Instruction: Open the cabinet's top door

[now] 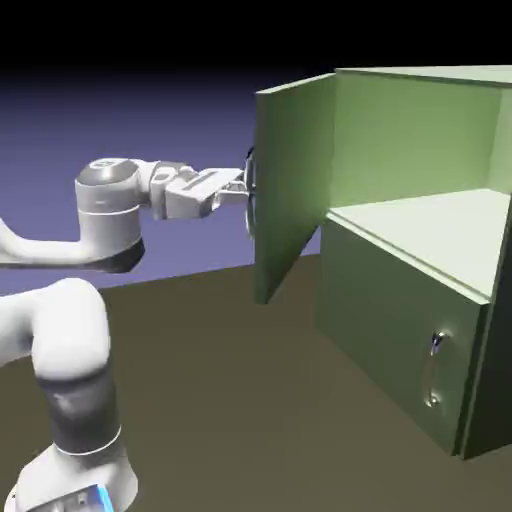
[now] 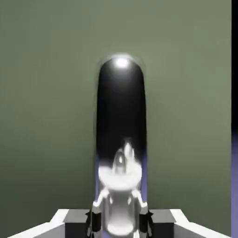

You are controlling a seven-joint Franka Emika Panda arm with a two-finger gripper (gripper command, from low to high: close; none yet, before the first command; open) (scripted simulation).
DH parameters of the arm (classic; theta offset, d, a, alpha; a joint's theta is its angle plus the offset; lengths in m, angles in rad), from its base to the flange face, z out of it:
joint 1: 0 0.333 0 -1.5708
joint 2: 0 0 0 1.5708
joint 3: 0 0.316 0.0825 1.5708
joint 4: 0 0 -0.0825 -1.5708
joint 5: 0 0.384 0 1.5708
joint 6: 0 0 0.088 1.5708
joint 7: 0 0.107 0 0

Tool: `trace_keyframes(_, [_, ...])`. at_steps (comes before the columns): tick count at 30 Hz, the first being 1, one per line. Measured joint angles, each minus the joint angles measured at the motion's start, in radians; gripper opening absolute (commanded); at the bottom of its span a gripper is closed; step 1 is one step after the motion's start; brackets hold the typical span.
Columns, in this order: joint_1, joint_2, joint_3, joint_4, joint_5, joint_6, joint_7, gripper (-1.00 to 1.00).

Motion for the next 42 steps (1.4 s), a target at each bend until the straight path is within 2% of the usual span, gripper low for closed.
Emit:
trace_keyframes(6, [0.077, 0.017, 0.204, 0.084, 0.214, -0.261, -0.03, -1.0])
trace_keyframes(12, [0.038, 0.079, 0.412, 0.257, 0.396, -0.522, -0.037, -1.0])
trace_keyframes(25, [-0.276, 0.152, 0.704, 0.728, 0.603, -0.959, -0.071, -1.0])
trace_keyframes(42, [-0.734, 0.121, 0.875, 1.344, 0.682, -1.394, -0.178, -1.0])
